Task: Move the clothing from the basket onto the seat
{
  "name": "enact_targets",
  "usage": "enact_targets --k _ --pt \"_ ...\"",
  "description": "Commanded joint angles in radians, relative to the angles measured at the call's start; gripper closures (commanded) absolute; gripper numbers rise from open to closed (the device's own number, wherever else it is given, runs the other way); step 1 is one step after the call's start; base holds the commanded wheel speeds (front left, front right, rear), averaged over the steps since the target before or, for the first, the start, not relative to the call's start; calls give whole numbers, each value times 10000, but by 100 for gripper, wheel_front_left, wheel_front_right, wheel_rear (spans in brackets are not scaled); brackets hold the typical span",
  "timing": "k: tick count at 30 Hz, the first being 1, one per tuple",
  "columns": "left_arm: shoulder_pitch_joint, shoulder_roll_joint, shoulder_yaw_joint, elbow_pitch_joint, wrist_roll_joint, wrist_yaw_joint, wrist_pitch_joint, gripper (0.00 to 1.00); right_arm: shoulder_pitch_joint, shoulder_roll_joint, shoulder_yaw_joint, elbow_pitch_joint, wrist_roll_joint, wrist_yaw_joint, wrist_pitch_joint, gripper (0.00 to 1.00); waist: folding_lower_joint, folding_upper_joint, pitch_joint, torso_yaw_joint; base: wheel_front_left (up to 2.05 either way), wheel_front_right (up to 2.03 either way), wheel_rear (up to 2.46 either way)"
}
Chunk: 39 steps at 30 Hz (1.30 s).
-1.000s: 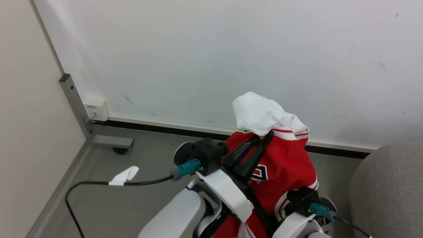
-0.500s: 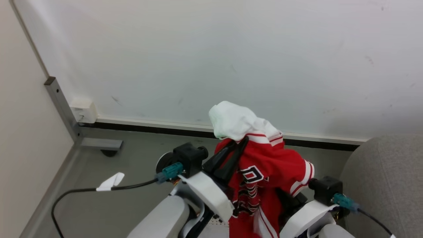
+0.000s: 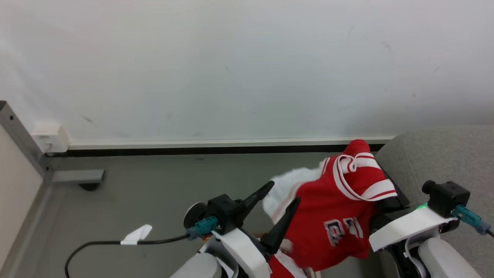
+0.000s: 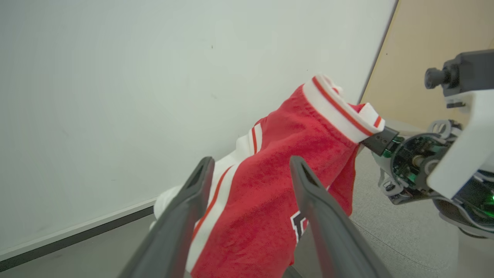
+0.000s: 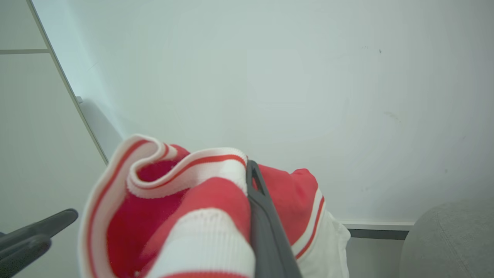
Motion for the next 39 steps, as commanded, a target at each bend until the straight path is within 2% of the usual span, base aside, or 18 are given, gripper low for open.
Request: enact_targets --k 1,9,14,21,27,32,39 --pt "60 133 -148 -102 313 -6 -118 0 103 -264 -248 -188 -130 -21 -1 100 -1 0 187 -532 0 0 0" --pt "162 30 -271 -137 383 -9 -406 0 377 -849 -1175 -1172 -264 -21 -1 100 -1 0 447 -2077 0 0 0" --pt "354 -100 -132 -11 400 129 -509 0 769 -863 -1890 -1754 -285 -21 2 100 -1 0 494 -3139 0 0 0" --pt "501 -252 -153 139 885 220 -550 0 1187 -943 -2036 -2213 -319 -21 46 100 -1 0 481 -4172 0 0 0" --pt "643 -391 -3 163 1041 156 -551 0 1142 -999 -2095 -2381 -180 -21 165 100 -1 0 510 -4397 0 0 0" --pt "632 -449 110 190 1130 93 -552 0 698 -1139 -1709 -2334 -76 -21 415 100 -1 0 634 -4385 0 0 0" --pt "72 -419 193 305 1585 86 -554 0 -1624 -2006 -1291 -1526 756 -21 529 100 -1 0 1751 -3686 0 0 0"
